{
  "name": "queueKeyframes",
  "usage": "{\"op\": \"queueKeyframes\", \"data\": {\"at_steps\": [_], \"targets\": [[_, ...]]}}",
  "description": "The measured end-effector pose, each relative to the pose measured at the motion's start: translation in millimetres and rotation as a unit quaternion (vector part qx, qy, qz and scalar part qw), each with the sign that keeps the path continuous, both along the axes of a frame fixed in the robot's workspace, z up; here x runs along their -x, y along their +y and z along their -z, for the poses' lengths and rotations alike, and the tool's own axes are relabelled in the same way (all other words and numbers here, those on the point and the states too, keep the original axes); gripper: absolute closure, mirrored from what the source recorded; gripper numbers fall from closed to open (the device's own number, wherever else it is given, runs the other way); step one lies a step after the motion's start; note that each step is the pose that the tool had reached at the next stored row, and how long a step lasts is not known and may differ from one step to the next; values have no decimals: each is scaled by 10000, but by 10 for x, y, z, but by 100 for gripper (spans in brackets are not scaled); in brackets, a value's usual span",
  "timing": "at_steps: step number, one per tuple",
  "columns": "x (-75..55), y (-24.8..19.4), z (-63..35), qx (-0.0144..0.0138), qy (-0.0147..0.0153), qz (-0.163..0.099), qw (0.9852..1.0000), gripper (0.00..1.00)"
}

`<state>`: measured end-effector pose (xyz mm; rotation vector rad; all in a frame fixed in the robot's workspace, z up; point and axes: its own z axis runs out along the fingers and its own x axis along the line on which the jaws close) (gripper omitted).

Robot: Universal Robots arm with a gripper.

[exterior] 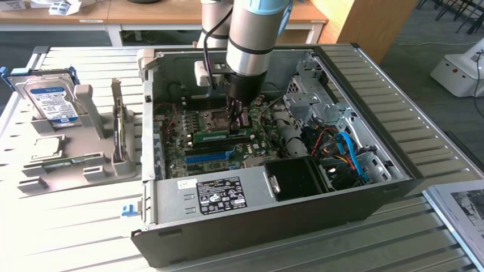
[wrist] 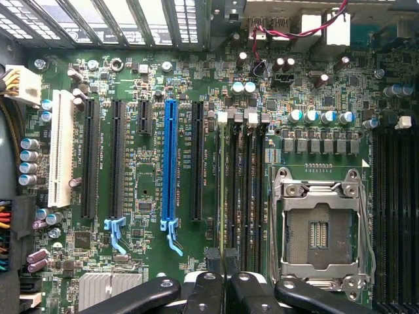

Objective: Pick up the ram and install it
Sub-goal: 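Insert the ram into the slot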

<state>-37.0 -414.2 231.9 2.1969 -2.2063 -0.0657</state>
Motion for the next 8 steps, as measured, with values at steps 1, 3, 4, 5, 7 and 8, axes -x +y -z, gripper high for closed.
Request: {"op": "queueKeyframes", "data": {"at_steps": [1, 3, 4, 5, 7, 8], "targets": [[0, 0, 0, 0, -4, 0, 10000, 88], [3, 0, 0, 0, -13, 1, 10000, 88], [5, 0, 0, 0, -18, 1, 10000, 88], [6, 0, 0, 0, -23, 1, 10000, 88], [6, 0, 0, 0, -25, 0, 10000, 88], [6, 0, 0, 0, -25, 0, 10000, 88]]}}
